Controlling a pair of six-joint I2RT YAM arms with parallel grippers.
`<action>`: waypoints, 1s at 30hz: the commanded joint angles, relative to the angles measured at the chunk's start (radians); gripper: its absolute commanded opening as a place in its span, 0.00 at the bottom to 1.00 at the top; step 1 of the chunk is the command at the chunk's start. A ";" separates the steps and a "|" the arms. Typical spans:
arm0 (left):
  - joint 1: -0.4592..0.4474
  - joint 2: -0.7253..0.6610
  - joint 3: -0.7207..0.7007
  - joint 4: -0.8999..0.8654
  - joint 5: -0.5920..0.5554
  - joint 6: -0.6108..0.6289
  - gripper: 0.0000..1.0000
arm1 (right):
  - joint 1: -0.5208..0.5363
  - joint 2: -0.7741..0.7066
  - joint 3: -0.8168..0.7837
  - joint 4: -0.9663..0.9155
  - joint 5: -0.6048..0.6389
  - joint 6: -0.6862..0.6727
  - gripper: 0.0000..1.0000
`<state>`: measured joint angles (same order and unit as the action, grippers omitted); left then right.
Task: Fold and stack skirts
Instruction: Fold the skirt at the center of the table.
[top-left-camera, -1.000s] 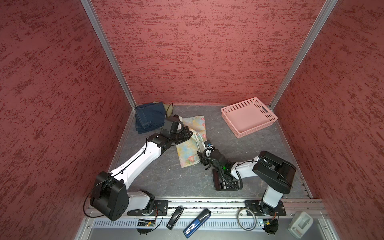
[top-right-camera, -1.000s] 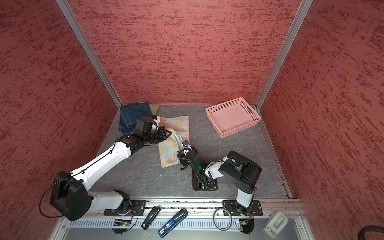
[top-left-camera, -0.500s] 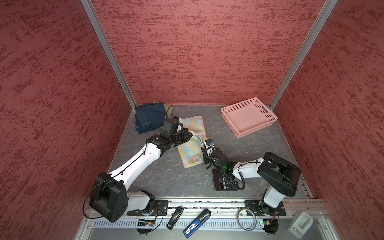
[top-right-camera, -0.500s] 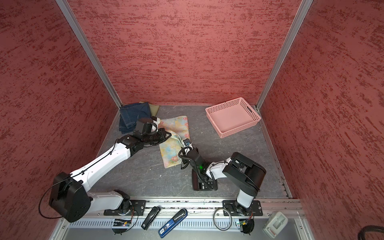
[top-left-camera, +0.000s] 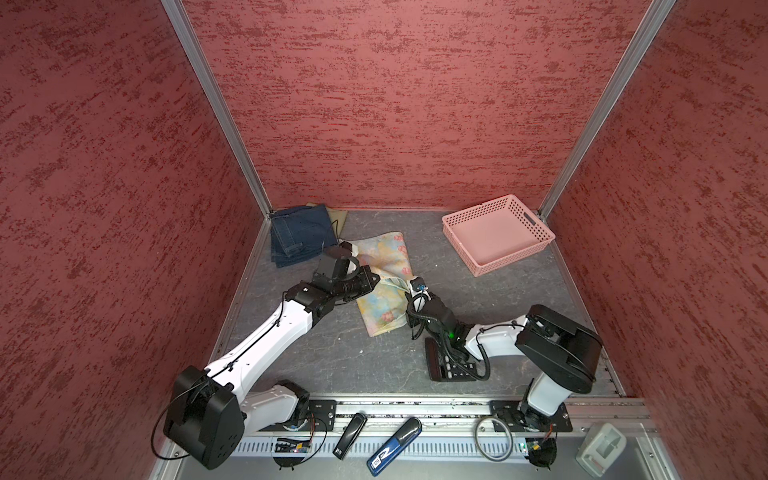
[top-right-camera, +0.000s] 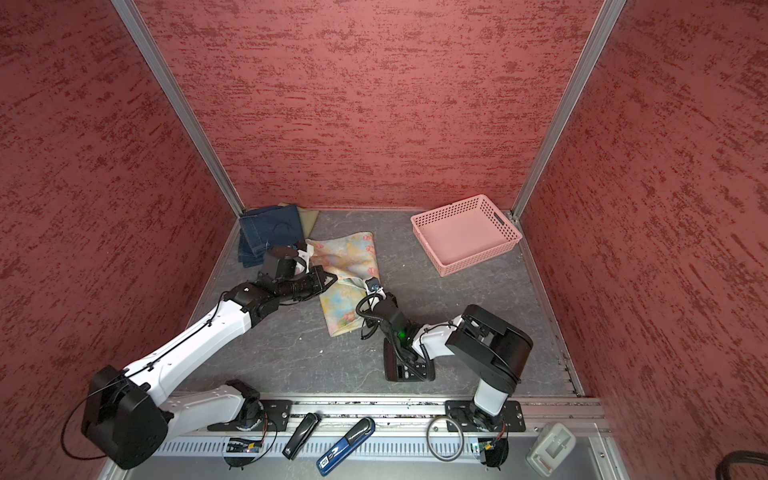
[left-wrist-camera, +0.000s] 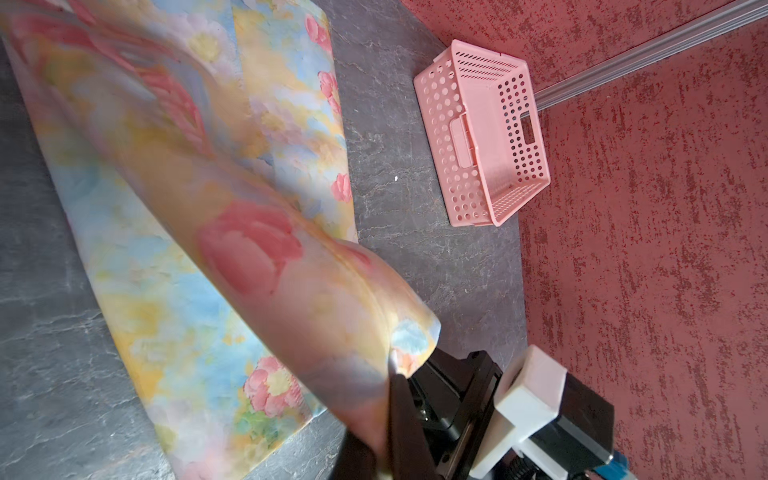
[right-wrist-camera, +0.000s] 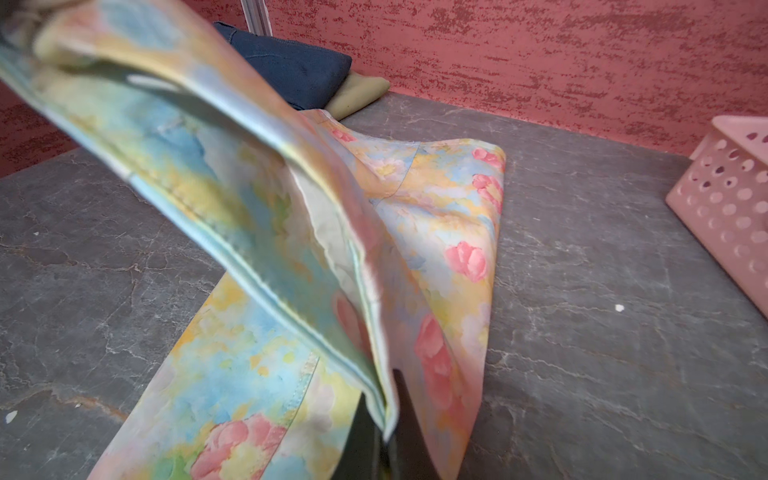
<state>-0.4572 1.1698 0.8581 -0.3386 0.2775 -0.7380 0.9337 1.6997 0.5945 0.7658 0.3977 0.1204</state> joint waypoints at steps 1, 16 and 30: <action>0.011 -0.026 -0.004 0.028 -0.013 -0.003 0.00 | -0.008 -0.042 0.007 0.029 0.056 -0.065 0.00; 0.006 0.018 -0.071 0.152 -0.006 -0.023 0.00 | -0.059 -0.174 0.003 -0.124 -0.010 -0.009 0.00; -0.181 0.070 -0.248 0.411 -0.119 -0.080 0.00 | -0.094 -0.241 0.012 -0.230 -0.120 -0.019 0.00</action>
<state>-0.6136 1.2301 0.6342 -0.0246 0.1967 -0.7948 0.8501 1.4830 0.6277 0.5320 0.3397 0.0978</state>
